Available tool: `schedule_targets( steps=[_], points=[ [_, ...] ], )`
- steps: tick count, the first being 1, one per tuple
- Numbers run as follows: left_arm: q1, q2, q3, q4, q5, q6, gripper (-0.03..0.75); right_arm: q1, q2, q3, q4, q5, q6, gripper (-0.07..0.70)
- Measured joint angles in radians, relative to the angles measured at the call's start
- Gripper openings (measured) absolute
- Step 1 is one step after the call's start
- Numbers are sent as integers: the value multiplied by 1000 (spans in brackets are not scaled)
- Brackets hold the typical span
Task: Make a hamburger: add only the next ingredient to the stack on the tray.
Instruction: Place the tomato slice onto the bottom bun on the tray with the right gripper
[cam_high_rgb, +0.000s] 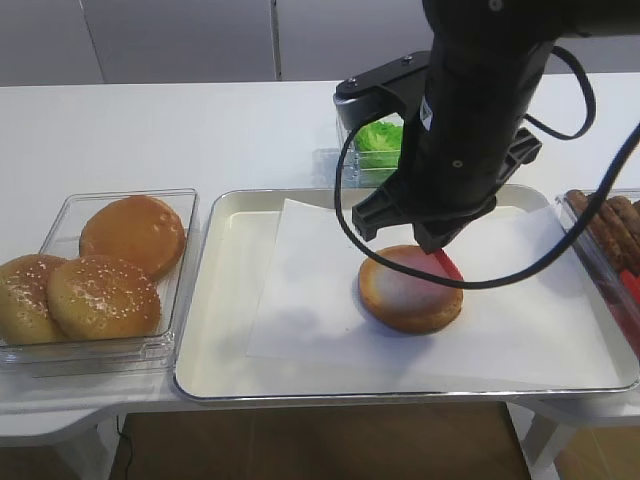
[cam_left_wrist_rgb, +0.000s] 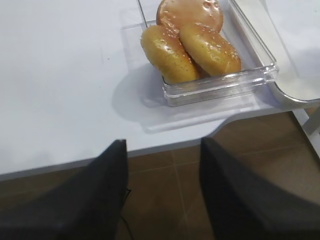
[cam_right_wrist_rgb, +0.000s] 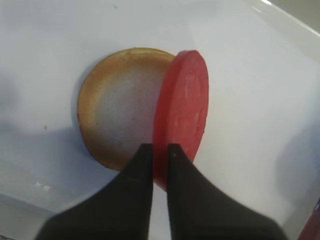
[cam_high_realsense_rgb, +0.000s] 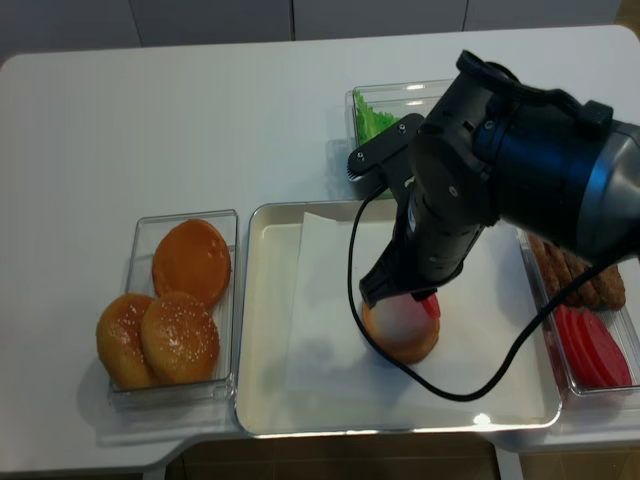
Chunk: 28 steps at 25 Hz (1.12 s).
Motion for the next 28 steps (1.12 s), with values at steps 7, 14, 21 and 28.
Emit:
schedule_targets(
  steps=[7, 14, 21, 28],
  points=[
    [0, 0, 0, 0, 0, 0, 351, 0, 0, 0, 2, 14, 2, 92],
    [0, 0, 0, 0, 0, 0, 351, 0, 0, 0, 40, 22, 2, 202],
    [0, 0, 0, 0, 0, 0, 351, 0, 0, 0, 48, 24, 2, 309],
    [0, 0, 0, 0, 0, 0, 351, 0, 0, -2, 56, 45, -26, 392]
  ],
)
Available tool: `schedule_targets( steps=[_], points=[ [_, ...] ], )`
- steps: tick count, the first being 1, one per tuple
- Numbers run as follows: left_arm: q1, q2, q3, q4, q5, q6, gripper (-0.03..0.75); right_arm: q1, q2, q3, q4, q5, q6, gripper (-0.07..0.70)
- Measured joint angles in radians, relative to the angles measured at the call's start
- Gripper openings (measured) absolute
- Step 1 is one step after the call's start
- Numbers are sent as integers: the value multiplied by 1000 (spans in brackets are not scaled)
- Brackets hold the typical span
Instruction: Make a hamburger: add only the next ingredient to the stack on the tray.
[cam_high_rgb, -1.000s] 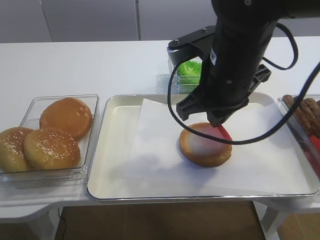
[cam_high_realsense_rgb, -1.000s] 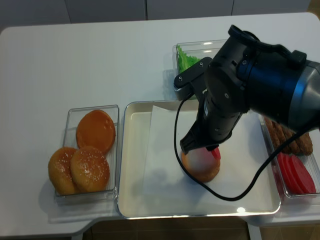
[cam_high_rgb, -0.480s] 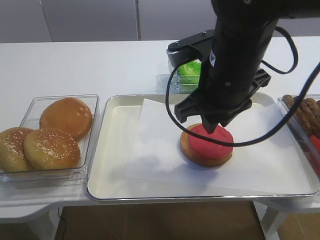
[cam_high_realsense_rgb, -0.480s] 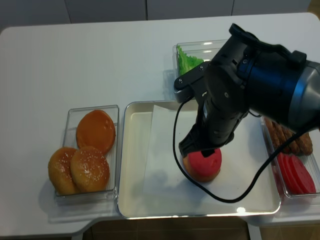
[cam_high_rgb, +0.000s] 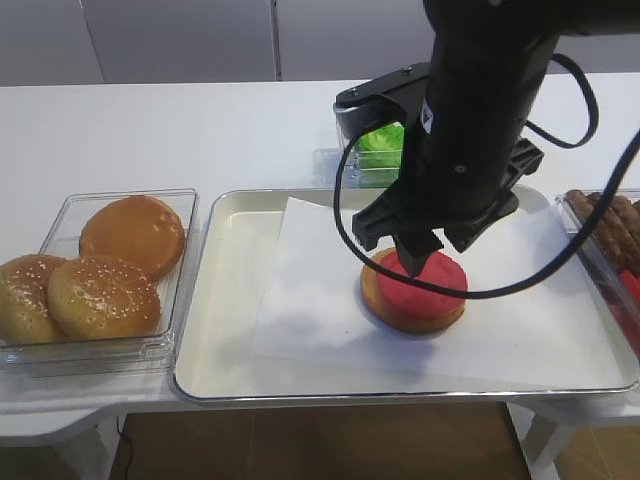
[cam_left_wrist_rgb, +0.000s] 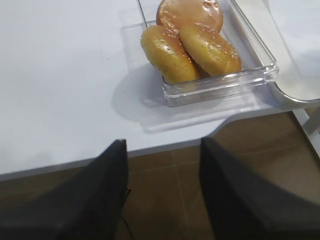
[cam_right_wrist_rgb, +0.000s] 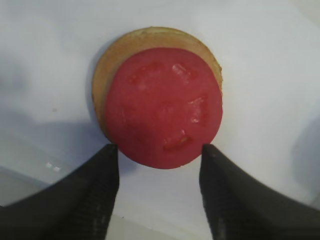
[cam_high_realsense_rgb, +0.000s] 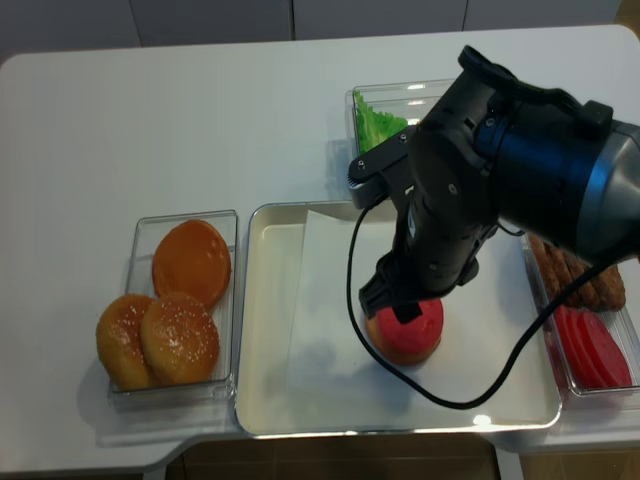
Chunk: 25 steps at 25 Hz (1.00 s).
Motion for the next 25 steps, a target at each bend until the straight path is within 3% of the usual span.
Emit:
schedule_targets(
  steps=[6, 13, 18, 21, 25],
  points=[
    [0, 0, 0, 0, 0, 0, 351, -37, -28, -52, 52, 13, -74, 394],
    [0, 0, 0, 0, 0, 0, 351, -312, -75, -59, 184, 47, -148, 394],
    [0, 0, 0, 0, 0, 0, 351, -482, -96, -59, 203, 95, -173, 394],
    [0, 0, 0, 0, 0, 0, 351, -544, -125, -59, 203, 122, -180, 395],
    [0, 0, 0, 0, 0, 0, 351, -562, -200, -59, 195, 137, -176, 394]
  ],
)
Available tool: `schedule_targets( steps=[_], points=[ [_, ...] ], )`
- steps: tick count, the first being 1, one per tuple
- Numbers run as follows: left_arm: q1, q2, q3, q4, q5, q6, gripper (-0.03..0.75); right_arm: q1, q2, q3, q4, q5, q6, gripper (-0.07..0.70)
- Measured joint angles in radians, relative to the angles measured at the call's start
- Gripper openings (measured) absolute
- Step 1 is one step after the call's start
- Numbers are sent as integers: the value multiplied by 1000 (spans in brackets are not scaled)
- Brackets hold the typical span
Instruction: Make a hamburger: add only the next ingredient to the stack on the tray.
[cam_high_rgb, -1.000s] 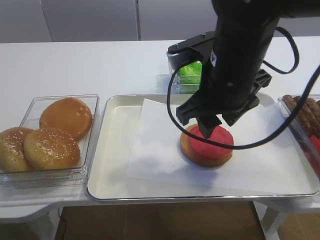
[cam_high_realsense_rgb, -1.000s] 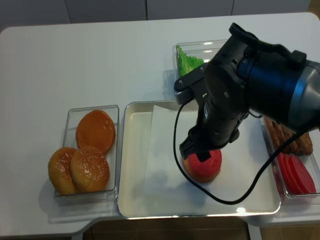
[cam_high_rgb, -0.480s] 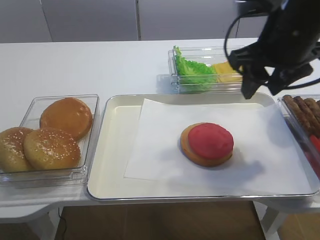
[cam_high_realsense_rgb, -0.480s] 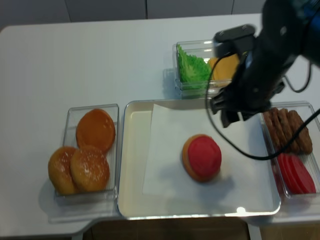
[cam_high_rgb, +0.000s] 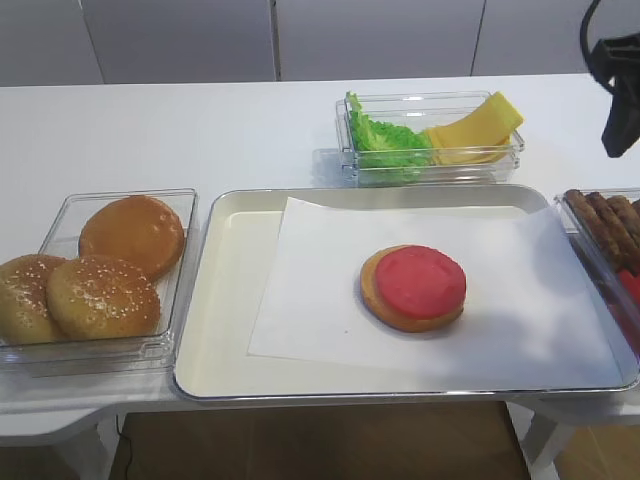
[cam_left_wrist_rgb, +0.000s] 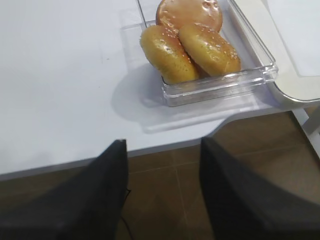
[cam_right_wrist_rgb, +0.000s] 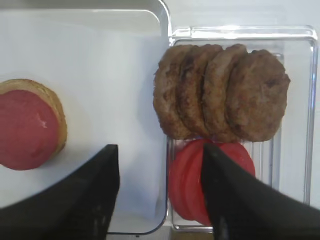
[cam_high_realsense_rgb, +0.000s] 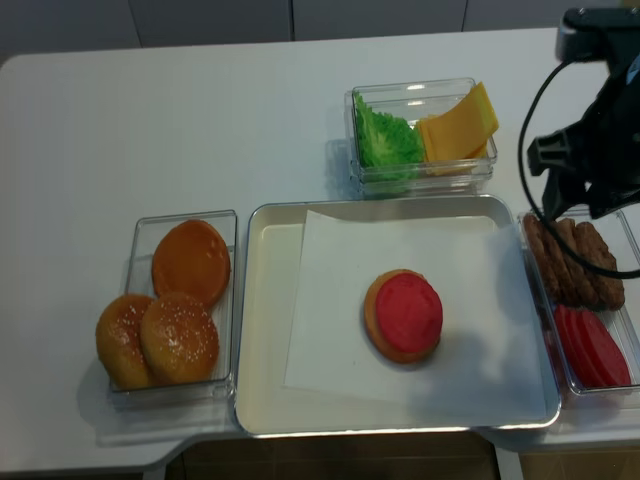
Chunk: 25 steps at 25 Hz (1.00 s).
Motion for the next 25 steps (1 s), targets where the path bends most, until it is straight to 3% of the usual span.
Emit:
schedule_targets(
  steps=[11, 25],
  points=[
    [0, 0, 0, 0, 0, 0, 351, 0, -252, 18, 0, 16, 15, 394],
    [0, 0, 0, 0, 0, 0, 351, 0, -715, 382, -15, 30, 18, 394]
  ],
)
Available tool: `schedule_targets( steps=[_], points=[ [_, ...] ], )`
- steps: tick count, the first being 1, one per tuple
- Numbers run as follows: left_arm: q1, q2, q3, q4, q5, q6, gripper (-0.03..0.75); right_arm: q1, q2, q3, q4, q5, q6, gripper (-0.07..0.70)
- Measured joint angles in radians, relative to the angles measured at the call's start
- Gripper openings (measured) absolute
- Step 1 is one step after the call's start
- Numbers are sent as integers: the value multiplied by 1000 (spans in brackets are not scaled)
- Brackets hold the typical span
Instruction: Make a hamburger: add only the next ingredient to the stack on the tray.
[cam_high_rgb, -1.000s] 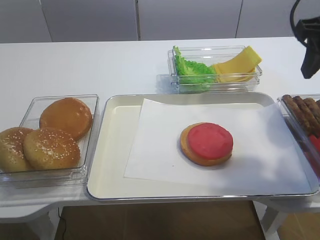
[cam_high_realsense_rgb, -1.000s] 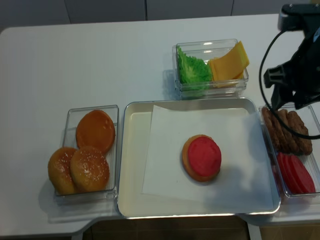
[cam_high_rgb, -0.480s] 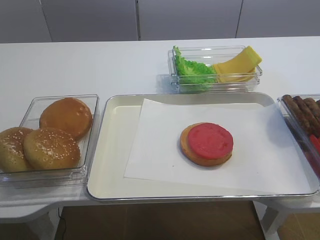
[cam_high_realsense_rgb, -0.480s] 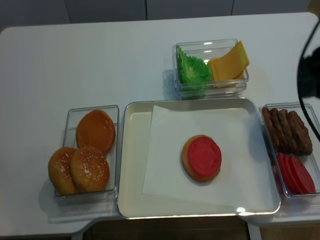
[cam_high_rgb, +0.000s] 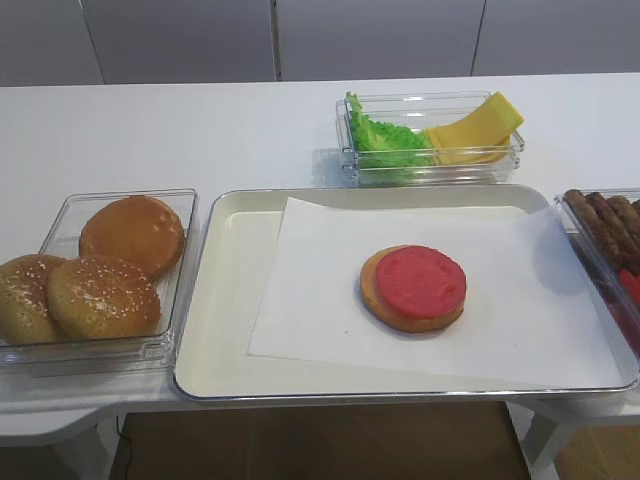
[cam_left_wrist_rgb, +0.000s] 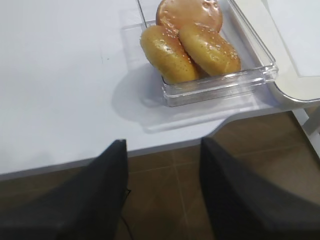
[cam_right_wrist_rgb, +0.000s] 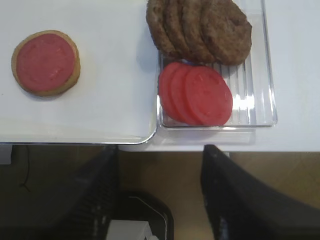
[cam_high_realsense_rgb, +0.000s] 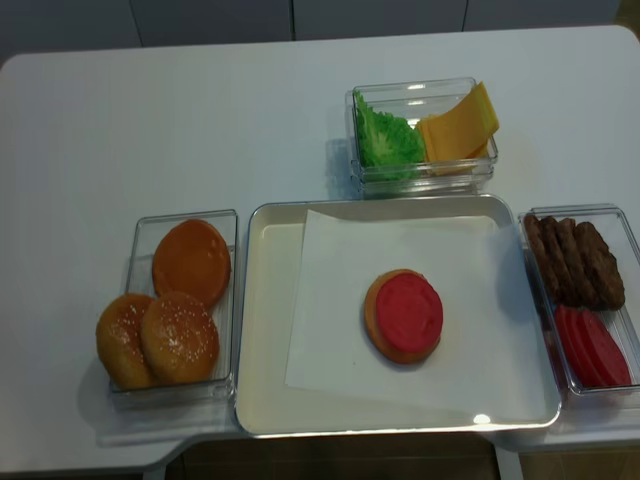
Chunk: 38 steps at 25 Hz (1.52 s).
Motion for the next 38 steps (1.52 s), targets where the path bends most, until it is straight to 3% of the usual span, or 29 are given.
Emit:
schedule_targets(
  steps=[7, 16, 26, 38],
  points=[
    [0, 0, 0, 0, 0, 0, 351, 0, -302, 134, -6, 10, 0, 394],
    [0, 0, 0, 0, 0, 0, 351, 0, -619, 226, -12, 20, 0, 394],
    [0, 0, 0, 0, 0, 0, 351, 0, -678, 375, -35, 12, -45, 394],
    [0, 0, 0, 0, 0, 0, 351, 0, -678, 459, -33, -105, -96, 395]
  ],
)
